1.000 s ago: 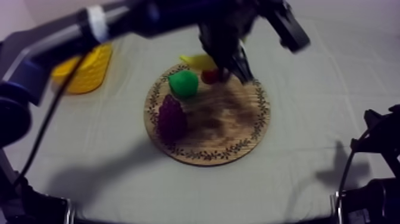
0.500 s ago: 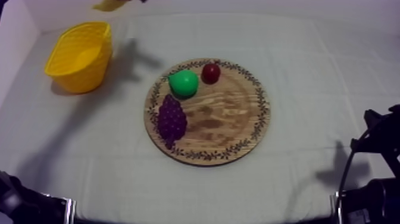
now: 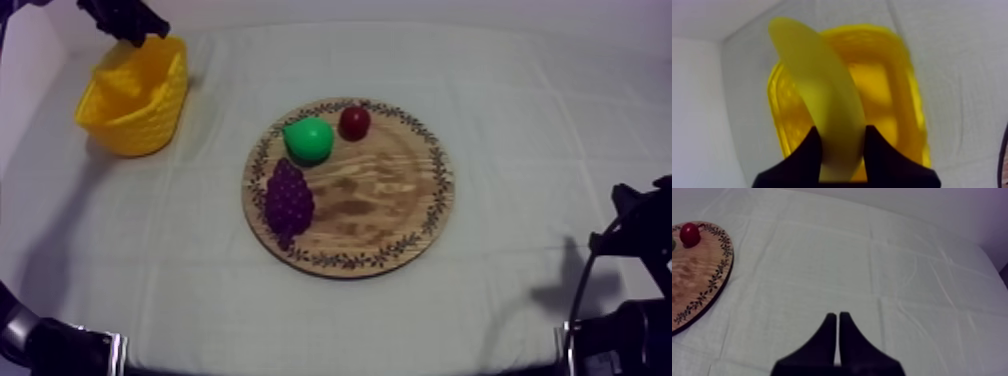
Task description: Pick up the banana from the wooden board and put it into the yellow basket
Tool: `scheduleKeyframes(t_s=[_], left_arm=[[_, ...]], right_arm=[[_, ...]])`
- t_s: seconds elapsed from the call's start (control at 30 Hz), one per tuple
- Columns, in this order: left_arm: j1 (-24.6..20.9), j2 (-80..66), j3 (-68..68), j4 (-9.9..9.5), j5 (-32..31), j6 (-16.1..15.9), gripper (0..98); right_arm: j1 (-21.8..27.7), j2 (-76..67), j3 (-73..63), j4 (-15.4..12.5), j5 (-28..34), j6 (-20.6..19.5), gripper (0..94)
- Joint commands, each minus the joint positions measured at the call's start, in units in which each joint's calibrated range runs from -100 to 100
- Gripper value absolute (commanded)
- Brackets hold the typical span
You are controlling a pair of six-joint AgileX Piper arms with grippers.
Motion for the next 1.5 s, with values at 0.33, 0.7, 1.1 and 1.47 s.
scheduleKeyframes(t_s=[0.33,0.7,1.1,1.47], left_arm=[[-2.45,2.68,9.54,1.83,-6.54,2.96,15.2],[-3.08,4.9,11.42,3.57,-11.26,4.0,16.6],[-4.46,5.05,10.85,8.11,-16.08,-0.33,33.6],[-5.17,1.34,13.51,10.91,-18.87,-2.51,43.9]], right_arm=[[0.0,-0.02,0.02,0.01,-0.03,0.02,0.3],[0.0,-0.02,0.02,0.01,-0.03,0.02,0.3],[0.0,-0.02,0.02,0.01,-0.03,0.02,0.3],[0.0,-0.02,0.02,0.01,-0.03,0.02,0.3]])
